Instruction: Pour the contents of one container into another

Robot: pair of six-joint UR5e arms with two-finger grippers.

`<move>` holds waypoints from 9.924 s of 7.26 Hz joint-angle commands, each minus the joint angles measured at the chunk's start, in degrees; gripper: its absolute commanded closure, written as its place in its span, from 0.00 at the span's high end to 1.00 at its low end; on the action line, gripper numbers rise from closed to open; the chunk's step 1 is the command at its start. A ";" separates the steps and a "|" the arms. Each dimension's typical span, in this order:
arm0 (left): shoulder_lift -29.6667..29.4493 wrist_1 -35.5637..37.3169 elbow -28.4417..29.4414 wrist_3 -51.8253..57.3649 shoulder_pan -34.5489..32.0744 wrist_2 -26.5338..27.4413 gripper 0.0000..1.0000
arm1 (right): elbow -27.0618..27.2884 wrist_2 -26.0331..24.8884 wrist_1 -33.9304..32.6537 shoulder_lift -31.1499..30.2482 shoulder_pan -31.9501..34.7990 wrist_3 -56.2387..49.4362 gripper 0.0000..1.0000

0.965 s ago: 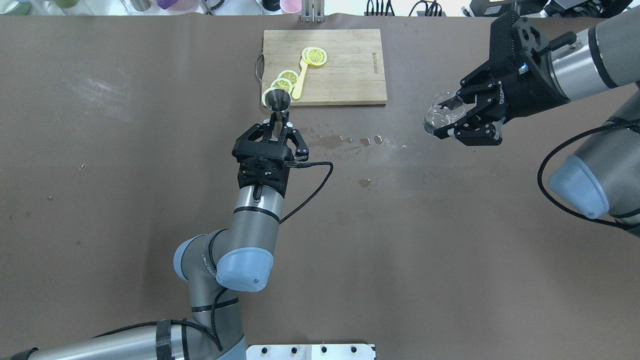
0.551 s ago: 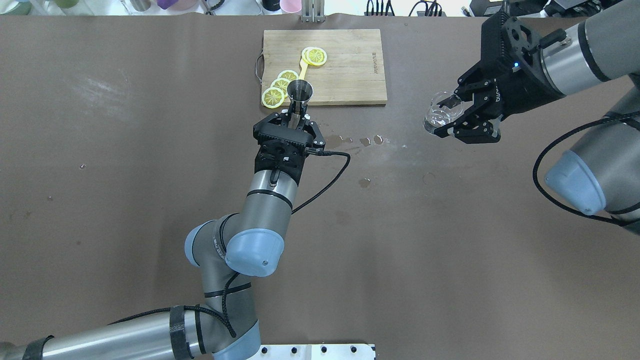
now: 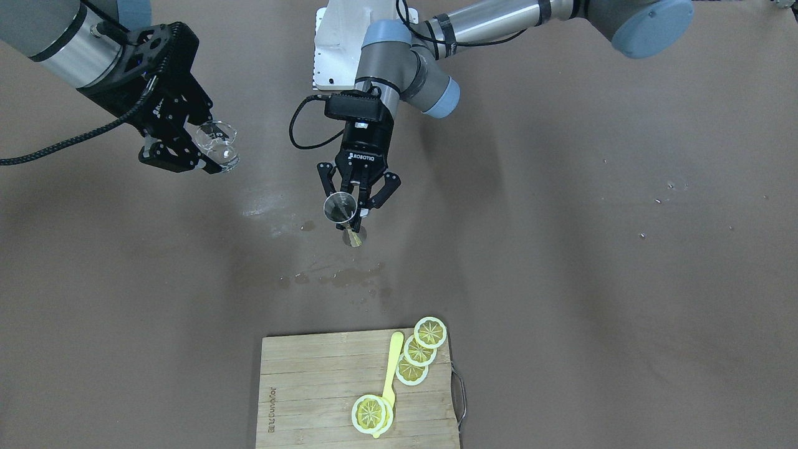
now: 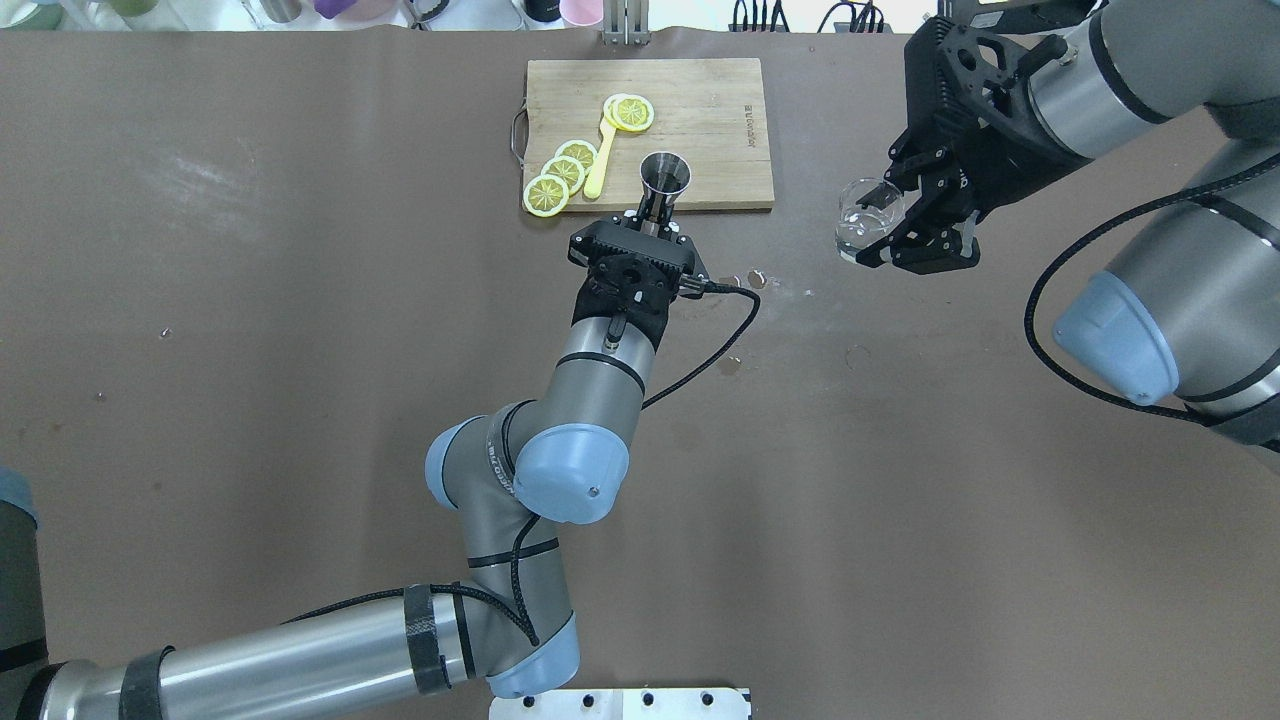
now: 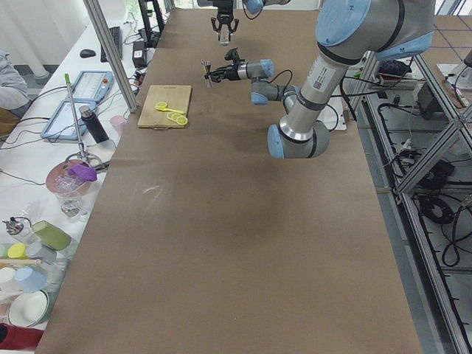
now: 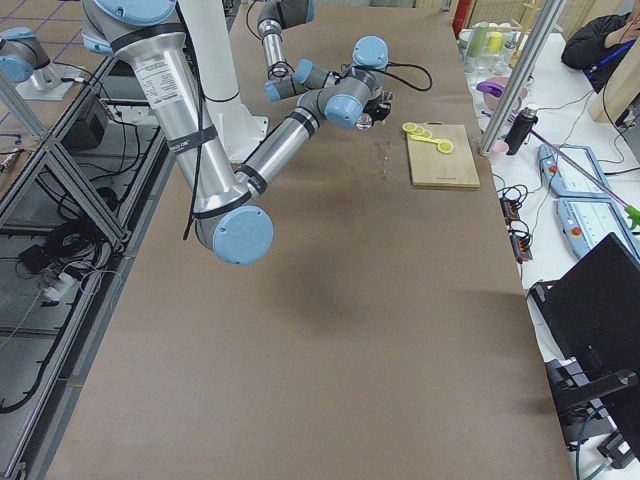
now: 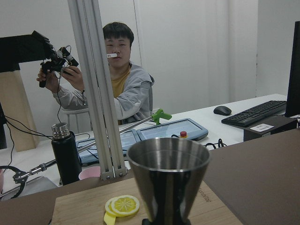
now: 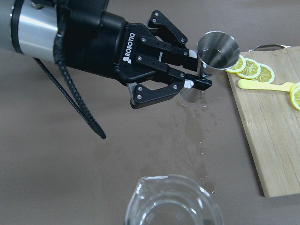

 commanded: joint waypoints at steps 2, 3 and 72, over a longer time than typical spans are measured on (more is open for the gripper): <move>-2.01 0.13 0.77 0.09 -0.18 -1.15 0.00 | -1.00 0.42 -1.46 0.91 -0.27 -0.64 0.00; -2.27 0.48 0.86 0.10 -0.18 -1.50 0.00 | -2.74 -0.02 -2.51 2.22 -0.10 -1.16 0.00; -4.74 1.54 0.69 2.73 -2.72 -7.04 0.00 | -7.27 -14.46 -43.58 17.04 6.49 -43.10 0.00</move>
